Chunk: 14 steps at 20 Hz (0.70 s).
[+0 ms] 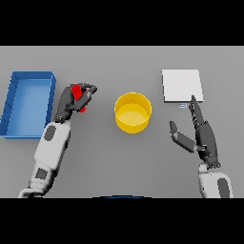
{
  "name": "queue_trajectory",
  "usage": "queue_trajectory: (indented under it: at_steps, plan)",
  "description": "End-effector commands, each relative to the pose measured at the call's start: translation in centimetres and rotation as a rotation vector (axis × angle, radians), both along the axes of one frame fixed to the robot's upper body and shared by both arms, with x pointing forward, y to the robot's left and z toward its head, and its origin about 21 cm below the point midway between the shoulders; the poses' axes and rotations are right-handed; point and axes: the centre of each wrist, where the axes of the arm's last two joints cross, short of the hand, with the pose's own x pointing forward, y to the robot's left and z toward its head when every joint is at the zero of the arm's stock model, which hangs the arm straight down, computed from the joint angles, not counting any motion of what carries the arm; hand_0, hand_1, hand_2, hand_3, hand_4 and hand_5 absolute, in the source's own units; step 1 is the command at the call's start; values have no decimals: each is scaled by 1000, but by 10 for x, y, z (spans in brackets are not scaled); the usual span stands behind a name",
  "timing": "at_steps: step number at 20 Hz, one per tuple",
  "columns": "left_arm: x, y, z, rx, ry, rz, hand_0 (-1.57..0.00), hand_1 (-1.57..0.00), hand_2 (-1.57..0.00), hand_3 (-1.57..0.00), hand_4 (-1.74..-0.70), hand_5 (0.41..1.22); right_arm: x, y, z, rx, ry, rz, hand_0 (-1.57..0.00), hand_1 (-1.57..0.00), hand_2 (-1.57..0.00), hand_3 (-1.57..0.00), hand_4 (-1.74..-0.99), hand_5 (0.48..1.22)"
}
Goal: Pick up the red beaker and tilt it to pour out 1 green nut into yellow bowl. Pick up the yellow bowl and place it on the metallic measuring scale.
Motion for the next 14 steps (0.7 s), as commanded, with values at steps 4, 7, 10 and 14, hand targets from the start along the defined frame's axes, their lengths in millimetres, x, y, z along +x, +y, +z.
queue_trajectory:
  at_steps: [4, 7, 10, 14]
  plan:
    - [-1, 3, 0, -27, -48, 12, -1452, -1454, -1456, -1455, -1621, 1117, 4, -5, 1, -9, -6, 15, 1, 1, 1, 1, -1288, 679]
    - [2, -2, 14, -27, -115, 8, -1510, -1511, -1512, -1512, -1679, 1103, 4, 1, 2, -28, -13, 19, 1, 1, 1, 1, -1263, 671]
    - [1, -2, 32, 8, -188, 12, -1540, -1540, -1541, -1541, -1709, 1097, 2, 0, -2, -27, -18, 19, 1, 1, 1, 1, -1255, 672]
    - [7, -10, 68, 203, -219, -84, -1558, -1558, -1559, -1559, -1728, 1113, 2, 5, -1, -60, -21, 10, 1, 1, 1, 1, -1247, 685]
